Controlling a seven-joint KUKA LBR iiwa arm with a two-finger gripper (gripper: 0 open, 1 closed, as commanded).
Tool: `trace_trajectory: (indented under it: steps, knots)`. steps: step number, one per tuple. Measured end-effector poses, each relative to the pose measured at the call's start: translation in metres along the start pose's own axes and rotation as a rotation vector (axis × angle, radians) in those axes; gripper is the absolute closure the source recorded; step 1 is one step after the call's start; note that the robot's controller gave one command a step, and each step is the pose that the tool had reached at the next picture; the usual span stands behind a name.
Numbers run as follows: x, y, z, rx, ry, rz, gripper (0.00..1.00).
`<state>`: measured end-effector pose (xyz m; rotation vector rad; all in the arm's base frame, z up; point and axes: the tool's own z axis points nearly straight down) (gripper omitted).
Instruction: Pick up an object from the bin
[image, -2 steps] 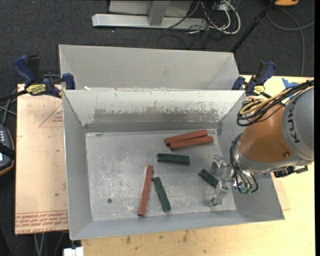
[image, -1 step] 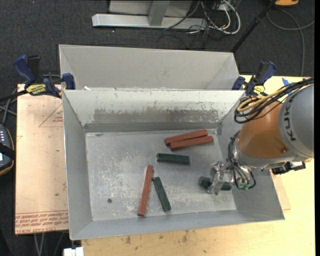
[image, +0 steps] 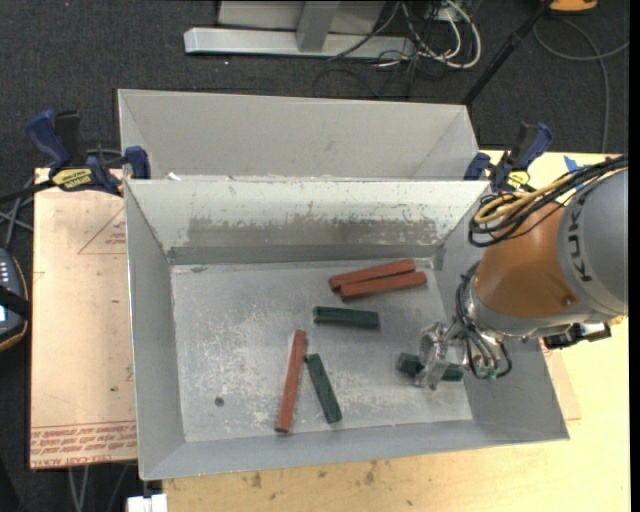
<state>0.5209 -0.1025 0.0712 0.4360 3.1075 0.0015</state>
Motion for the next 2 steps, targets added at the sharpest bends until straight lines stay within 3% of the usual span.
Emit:
trace_trajectory:
  steps: [2]
  knots:
    - [0.002,0.000,-0.020,0.000,0.006,0.000,1.00]
